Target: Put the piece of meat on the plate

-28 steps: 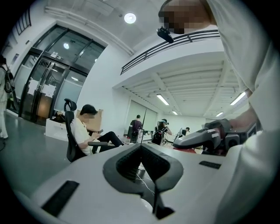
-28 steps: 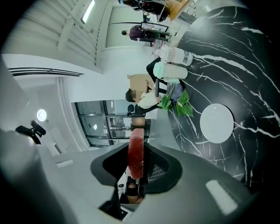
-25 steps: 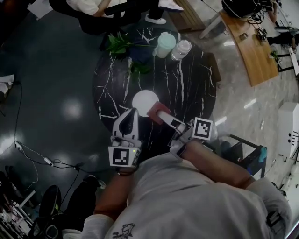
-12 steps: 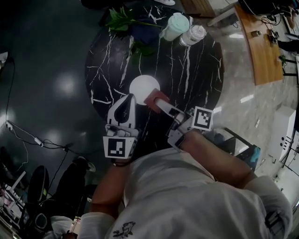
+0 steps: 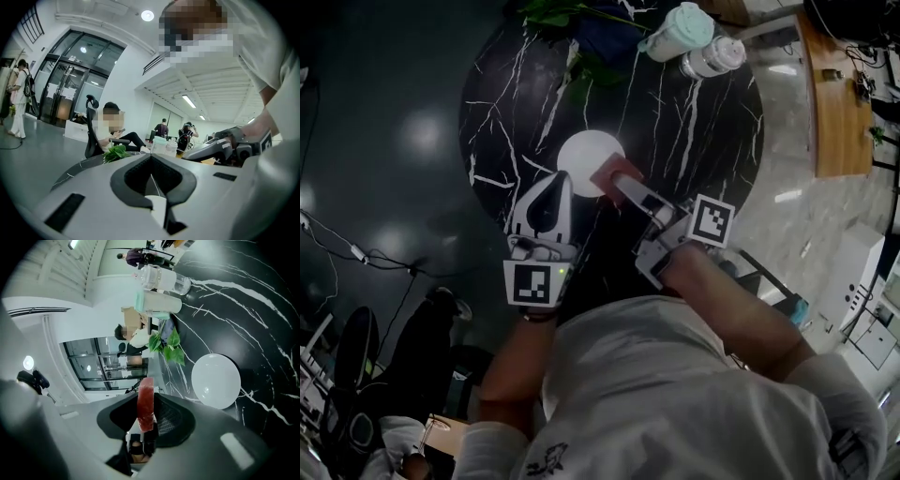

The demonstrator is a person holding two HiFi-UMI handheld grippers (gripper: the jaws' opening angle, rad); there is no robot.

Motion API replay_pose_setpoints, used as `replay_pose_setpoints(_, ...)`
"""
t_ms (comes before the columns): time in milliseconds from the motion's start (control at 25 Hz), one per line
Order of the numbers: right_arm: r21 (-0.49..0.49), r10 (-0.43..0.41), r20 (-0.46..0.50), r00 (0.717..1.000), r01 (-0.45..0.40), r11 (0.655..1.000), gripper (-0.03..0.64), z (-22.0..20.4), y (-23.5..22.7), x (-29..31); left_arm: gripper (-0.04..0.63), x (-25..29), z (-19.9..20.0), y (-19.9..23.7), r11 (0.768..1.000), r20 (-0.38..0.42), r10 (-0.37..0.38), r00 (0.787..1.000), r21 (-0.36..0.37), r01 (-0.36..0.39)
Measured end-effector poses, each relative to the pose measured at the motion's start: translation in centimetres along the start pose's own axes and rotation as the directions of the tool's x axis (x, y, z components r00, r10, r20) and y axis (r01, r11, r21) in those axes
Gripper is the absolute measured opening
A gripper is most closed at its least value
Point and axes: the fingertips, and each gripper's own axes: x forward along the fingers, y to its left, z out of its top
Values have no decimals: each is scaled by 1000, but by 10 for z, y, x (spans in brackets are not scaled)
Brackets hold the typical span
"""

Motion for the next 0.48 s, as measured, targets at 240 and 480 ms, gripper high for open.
replay_pose_setpoints(240, 15, -31, -36, 999, 32, 999, 91, 2, -28, 13, 6, 6, -24, 13, 999, -17, 28, 999, -20, -29)
replay_pose_setpoints(480, 29, -61, -50, 997, 63, 998, 91, 6, -56, 26, 6, 10, -49, 28, 998, -32, 57, 998, -29, -58)
